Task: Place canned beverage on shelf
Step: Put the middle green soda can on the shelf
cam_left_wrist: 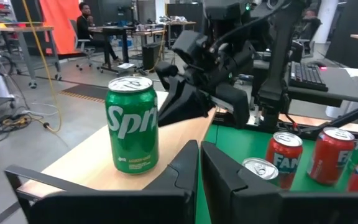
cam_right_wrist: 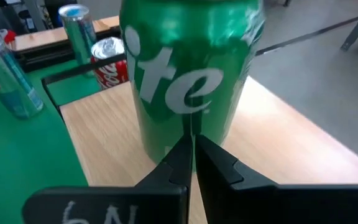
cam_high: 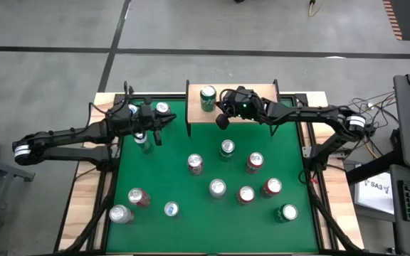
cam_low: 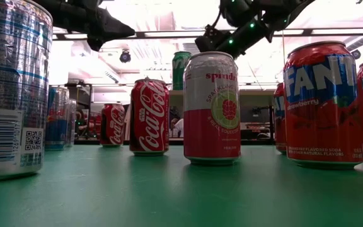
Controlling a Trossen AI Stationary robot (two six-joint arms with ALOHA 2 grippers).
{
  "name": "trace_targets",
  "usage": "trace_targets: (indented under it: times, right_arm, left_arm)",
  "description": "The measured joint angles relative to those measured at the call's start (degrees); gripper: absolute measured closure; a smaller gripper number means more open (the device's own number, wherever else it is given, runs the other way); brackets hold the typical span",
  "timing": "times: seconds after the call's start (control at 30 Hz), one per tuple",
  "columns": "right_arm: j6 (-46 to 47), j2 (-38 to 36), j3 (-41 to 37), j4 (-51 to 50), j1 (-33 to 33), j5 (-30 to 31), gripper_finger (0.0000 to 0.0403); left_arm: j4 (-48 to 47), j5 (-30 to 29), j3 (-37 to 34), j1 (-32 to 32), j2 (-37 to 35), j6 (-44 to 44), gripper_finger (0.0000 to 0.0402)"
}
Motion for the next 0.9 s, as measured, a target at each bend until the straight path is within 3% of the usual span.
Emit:
trace_targets:
  times: [0.6, 0.9]
  right_arm:
    - [-0.67, 7.28, 4.88, 0.38, 1.13, -4.47, 0.039]
    - [-2.07, 7.79, 4.9, 9.0, 3.28, -4.14, 0.039]
  left_arm:
    - [-0.04, -0.07, 0.01, 0.0, 0.04, 0.44, 0.0401]
    - [0.58, -0.1, 0.0, 0.04, 0.04, 0.79, 0.0402]
